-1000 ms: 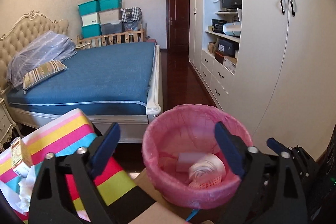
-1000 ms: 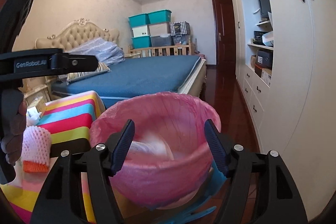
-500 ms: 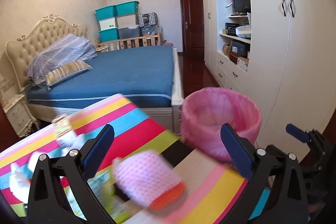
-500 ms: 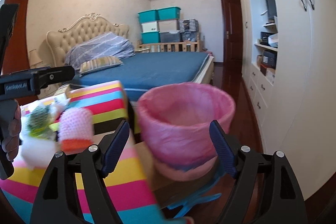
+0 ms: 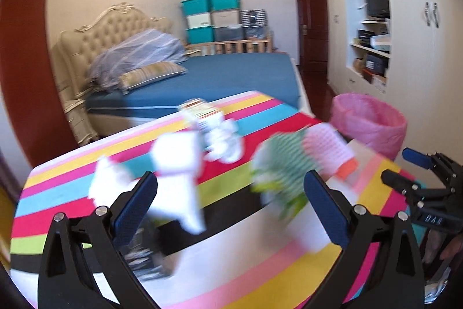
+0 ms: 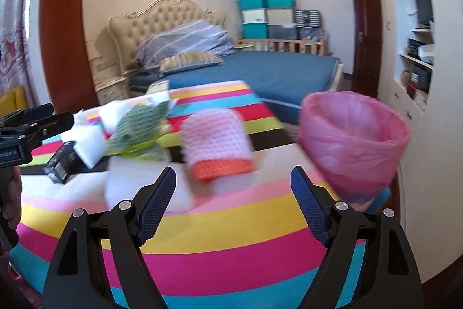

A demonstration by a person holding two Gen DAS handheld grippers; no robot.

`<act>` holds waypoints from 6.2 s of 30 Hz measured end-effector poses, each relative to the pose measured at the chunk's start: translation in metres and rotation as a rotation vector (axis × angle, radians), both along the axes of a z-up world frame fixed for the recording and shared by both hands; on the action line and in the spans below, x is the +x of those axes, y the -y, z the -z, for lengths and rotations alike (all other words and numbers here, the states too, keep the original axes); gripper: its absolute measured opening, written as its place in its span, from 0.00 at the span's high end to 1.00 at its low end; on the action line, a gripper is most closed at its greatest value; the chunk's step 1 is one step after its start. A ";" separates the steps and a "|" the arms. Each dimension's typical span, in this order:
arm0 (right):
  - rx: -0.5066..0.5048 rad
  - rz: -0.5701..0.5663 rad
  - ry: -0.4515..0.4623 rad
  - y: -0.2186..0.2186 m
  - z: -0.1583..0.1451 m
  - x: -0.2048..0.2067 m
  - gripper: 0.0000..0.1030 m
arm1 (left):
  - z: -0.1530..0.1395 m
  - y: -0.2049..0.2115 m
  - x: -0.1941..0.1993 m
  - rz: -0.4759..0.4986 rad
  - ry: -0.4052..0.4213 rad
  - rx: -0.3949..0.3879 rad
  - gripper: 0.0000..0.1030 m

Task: Collect trash
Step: 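Move both open tools back over the table items, then grasp the black DORMI box with the left tool while the right tool grasps the white foam block, then carry the black box and white foam block over the pink trash bin, then open both tools to drop the black box and foam block into the bin, then move both open tools back over the table items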

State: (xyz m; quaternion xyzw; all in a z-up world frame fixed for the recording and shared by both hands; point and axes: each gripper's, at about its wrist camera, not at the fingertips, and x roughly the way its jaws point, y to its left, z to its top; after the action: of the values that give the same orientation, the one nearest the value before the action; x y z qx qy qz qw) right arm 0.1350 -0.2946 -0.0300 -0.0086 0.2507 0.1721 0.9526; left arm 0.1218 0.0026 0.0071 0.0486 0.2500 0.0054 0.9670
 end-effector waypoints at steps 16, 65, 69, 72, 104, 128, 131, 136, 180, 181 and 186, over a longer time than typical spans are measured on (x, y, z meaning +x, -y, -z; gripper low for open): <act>-0.046 -0.033 -0.016 -0.081 -0.002 -0.017 0.18 | 0.038 -0.083 -0.037 -0.206 -0.067 0.027 0.05; -0.048 0.091 -0.104 -0.034 0.024 -0.030 0.47 | 0.065 -0.094 0.008 -0.185 -0.240 -0.144 0.61; -0.041 0.080 -0.085 -0.034 0.023 -0.033 0.47 | 0.062 -0.089 0.003 -0.170 -0.216 -0.132 0.63; -0.033 0.075 -0.074 -0.034 0.022 -0.034 0.47 | 0.059 -0.081 -0.003 -0.161 -0.190 -0.114 0.63; -0.010 0.055 0.013 -0.023 0.013 -0.047 0.47 | 0.035 -0.003 -0.036 0.031 -0.007 -0.085 0.63; 0.028 0.140 0.134 0.050 -0.009 -0.043 0.47 | 0.022 0.104 0.019 0.293 -0.040 -0.041 0.63; 0.025 0.150 0.146 0.065 -0.014 -0.035 0.47 | 0.020 0.125 0.035 0.329 -0.061 -0.043 0.63; -0.003 0.156 0.165 0.085 -0.018 -0.018 0.47 | 0.015 0.152 0.069 0.372 -0.091 -0.080 0.63; 0.036 0.258 0.175 0.167 -0.024 0.058 0.18 | -0.039 0.197 0.142 0.326 0.061 -0.020 0.05; 0.043 0.254 0.168 0.161 -0.024 0.054 0.18 | -0.038 0.190 0.132 0.315 0.063 0.001 0.05; 0.063 0.236 0.148 0.135 -0.023 0.035 0.18 | -0.026 0.153 0.102 0.247 0.061 0.035 0.05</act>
State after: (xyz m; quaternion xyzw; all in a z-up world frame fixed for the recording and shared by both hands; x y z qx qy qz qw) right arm 0.1702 -0.4297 -0.0068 0.0381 0.1734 0.0656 0.9819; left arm 0.2234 -0.1502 0.0328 0.0959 0.2123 -0.1079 0.9665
